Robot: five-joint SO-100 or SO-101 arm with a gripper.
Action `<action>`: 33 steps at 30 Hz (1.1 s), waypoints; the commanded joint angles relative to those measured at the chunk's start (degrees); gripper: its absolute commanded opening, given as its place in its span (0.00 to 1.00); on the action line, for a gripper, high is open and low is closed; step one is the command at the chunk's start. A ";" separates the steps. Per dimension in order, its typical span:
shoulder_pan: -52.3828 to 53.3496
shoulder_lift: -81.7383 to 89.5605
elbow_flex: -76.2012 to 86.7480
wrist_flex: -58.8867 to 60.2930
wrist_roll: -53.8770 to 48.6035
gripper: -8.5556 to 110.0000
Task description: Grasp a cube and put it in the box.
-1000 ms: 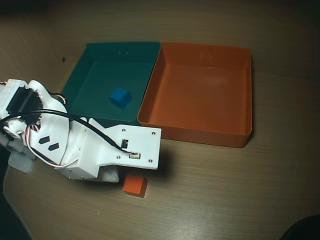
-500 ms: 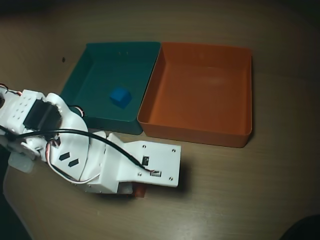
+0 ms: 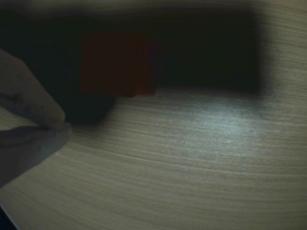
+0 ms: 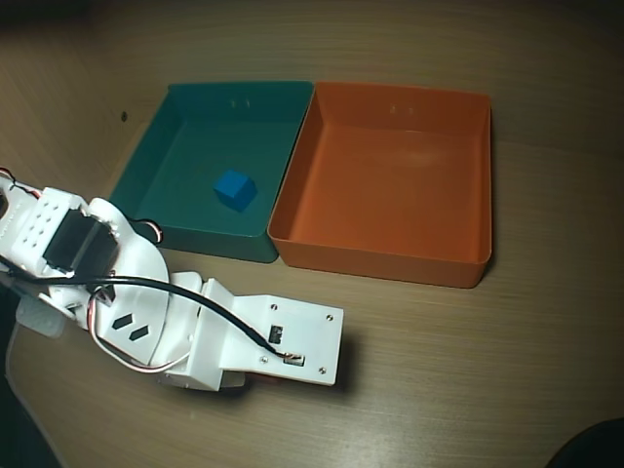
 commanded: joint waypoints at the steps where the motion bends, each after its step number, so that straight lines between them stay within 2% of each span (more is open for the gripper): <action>1: 0.00 2.20 -3.87 1.93 -0.88 0.04; 27: -0.35 1.32 -4.39 2.46 -1.14 0.04; 30: -0.35 1.32 -4.39 2.46 -1.23 0.08; 33: -0.35 1.32 -4.39 2.46 -0.70 0.15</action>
